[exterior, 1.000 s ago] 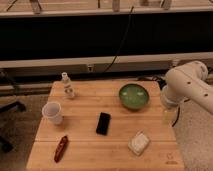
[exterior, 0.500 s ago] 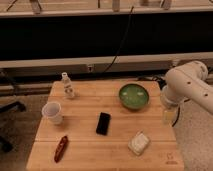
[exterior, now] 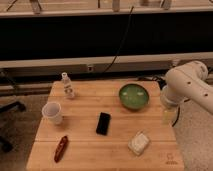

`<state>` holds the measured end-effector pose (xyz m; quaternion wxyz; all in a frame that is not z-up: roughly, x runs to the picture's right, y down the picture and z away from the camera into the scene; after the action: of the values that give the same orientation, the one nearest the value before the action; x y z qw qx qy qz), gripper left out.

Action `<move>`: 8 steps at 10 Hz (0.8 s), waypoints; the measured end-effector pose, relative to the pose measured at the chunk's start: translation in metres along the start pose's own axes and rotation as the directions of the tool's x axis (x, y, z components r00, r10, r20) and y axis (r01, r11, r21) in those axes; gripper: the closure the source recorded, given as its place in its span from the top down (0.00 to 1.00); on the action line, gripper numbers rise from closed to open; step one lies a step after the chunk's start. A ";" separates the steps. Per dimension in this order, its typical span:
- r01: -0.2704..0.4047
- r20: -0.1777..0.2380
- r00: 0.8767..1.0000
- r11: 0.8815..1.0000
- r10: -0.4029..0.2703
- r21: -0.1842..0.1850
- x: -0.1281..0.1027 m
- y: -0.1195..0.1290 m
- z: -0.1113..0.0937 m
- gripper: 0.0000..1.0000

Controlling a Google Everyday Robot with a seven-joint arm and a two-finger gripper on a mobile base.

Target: Push the eraser across the table

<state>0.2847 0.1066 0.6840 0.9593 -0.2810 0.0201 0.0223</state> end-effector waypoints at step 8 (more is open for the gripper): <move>0.083 -0.031 0.996 0.996 -0.084 -0.008 -0.068 0.012 0.031 0.80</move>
<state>0.2173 0.1310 0.7074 0.9580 -0.2851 0.0232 -0.0221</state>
